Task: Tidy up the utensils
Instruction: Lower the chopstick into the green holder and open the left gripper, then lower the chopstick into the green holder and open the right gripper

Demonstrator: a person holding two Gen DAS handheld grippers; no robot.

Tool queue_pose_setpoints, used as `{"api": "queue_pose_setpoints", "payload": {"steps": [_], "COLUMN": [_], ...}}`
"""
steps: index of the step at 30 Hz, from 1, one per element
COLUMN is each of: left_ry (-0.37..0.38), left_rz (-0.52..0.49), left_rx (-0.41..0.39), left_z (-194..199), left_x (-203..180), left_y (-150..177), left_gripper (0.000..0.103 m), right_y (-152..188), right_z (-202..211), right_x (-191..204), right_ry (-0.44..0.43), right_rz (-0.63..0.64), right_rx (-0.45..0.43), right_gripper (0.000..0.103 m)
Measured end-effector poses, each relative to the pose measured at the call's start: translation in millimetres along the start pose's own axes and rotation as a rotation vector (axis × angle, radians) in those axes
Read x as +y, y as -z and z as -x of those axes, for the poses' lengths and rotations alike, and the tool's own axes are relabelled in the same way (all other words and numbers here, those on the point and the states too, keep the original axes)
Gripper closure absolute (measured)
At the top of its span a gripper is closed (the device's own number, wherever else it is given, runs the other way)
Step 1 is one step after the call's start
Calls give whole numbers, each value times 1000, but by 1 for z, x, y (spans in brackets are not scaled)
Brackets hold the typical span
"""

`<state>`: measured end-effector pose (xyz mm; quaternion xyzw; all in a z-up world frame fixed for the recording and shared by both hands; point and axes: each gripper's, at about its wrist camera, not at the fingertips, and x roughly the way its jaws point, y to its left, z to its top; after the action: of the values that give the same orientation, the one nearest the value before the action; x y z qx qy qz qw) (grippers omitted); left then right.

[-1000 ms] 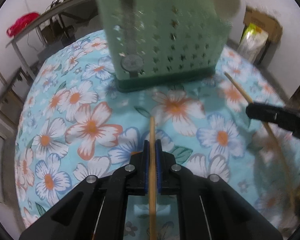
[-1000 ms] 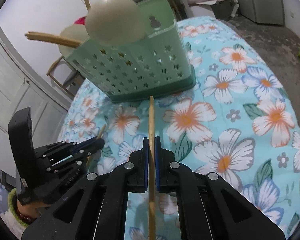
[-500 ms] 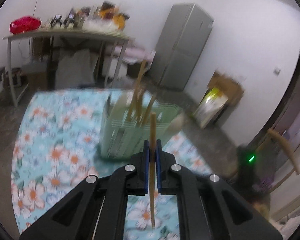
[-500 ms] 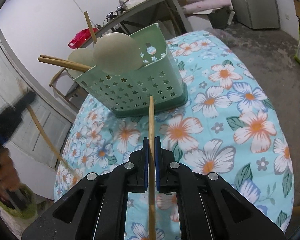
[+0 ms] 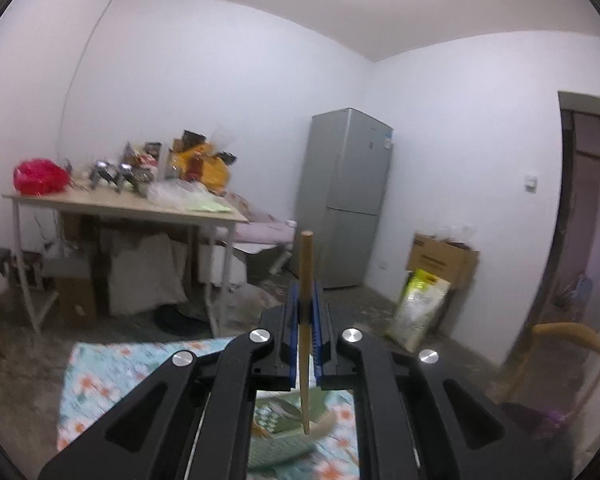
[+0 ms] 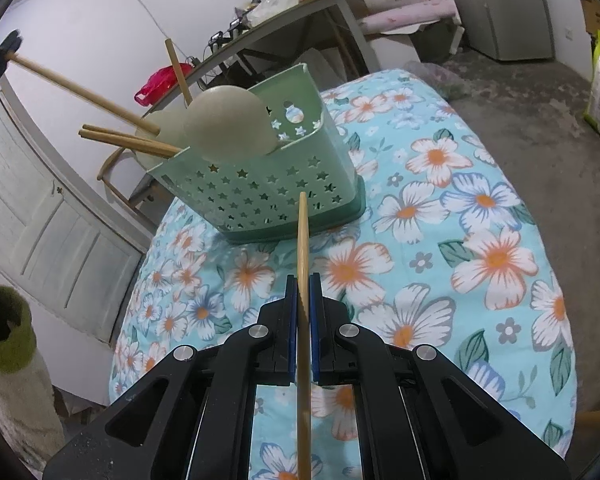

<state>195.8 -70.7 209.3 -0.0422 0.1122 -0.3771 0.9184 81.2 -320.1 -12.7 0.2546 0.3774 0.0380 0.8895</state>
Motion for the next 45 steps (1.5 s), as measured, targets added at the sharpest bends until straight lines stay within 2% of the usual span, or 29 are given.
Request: {"api": "queue_pose_setpoints", "payload": {"steps": [4, 9, 15, 19, 24, 29, 36, 42, 45], "left_ry": [-58, -100, -89, -89, -103, -116, -114, -153, -185], "left_rz": [-27, -28, -14, -6, 6, 21, 70, 124, 149], "left_rx": [18, 58, 52, 17, -25, -15, 71, 160, 194], "left_z": [-26, -58, -72, -57, -29, 5, 42, 60, 65], "left_x": [5, 15, 24, 25, 27, 32, 42, 56, 65], "left_y": [9, 39, 66, 63, 56, 62, 98, 134, 147], "left_gripper": [98, 98, 97, 77, 65, 52, 45, 44, 44], "right_y": [-2, -4, -6, -12, -27, -54, -114, -154, -174], "right_z": [2, 2, 8, 18, 38, 68, 103, 82, 51], "right_x": [-1, -2, -2, 2, 11, 24, 51, 66, 65], "right_ry": [4, 10, 12, 10, -1, -28, -145, -271, -300], "right_rz": [2, 3, 16, 35, 67, 109, 211, 318, 329], "right_rx": [-7, -10, -27, -54, -121, -236, -502, -644, -650], "right_gripper": [99, 99, 99, 99, 99, 99, 99, 99, 99]}}
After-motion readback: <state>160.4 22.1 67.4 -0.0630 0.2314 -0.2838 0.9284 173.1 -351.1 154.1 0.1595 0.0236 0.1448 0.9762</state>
